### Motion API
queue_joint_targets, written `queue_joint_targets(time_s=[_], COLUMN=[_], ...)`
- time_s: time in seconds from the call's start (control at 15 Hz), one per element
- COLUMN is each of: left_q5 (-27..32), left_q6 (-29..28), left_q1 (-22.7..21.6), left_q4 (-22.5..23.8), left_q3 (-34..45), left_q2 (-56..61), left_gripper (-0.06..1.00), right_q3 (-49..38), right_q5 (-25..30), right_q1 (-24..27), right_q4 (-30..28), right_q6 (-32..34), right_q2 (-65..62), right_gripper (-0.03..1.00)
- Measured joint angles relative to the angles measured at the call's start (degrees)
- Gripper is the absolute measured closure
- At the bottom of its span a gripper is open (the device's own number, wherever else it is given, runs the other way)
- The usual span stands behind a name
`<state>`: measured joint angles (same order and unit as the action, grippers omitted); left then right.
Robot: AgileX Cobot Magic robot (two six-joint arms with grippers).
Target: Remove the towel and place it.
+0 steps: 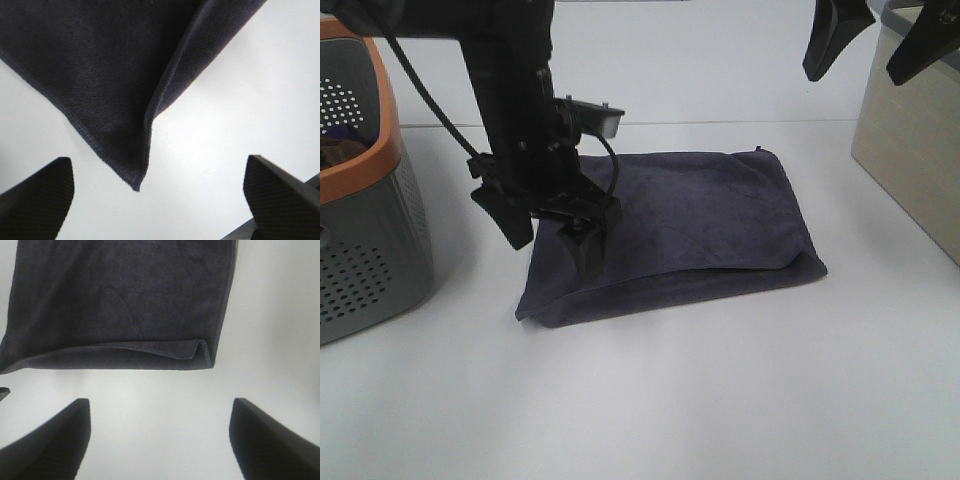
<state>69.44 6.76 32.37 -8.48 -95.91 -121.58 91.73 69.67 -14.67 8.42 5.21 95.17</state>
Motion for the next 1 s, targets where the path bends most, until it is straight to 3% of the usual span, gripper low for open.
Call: queue_joint_targets(time_s=[0.27, 0.6, 0.8, 1.0], left_q5=[0.1, 0.1, 0.2, 0.2], left_q6=[-2.8, -10.1, -11.1, -11.1], left_q1=[0.0, -1.1, -8.1, -15.6], left_q4=[2.3, 14.7, 13.7, 12.7], left_q3=[-4.4, -11.5, -11.5, -11.2], left_q2=[7.8, 14.1, 17.5, 21.8], left_gripper=[0.08, 0.08, 0.08, 0.08], right_q3=[0.0, 0.0, 0.0, 0.0], right_q5=[0.1, 0.1, 0.2, 0.2], right_q1=[0.0, 0.0, 0.5, 6.9], right_q4=[-0.1, -5.8, -8.4, -7.3], right_q6=[0.5, 3.6, 6.2, 7.2], right_q2=[-3.3, -9.4, -12.4, -12.8], right_gripper=[0.29, 0.23, 0.23, 0.26])
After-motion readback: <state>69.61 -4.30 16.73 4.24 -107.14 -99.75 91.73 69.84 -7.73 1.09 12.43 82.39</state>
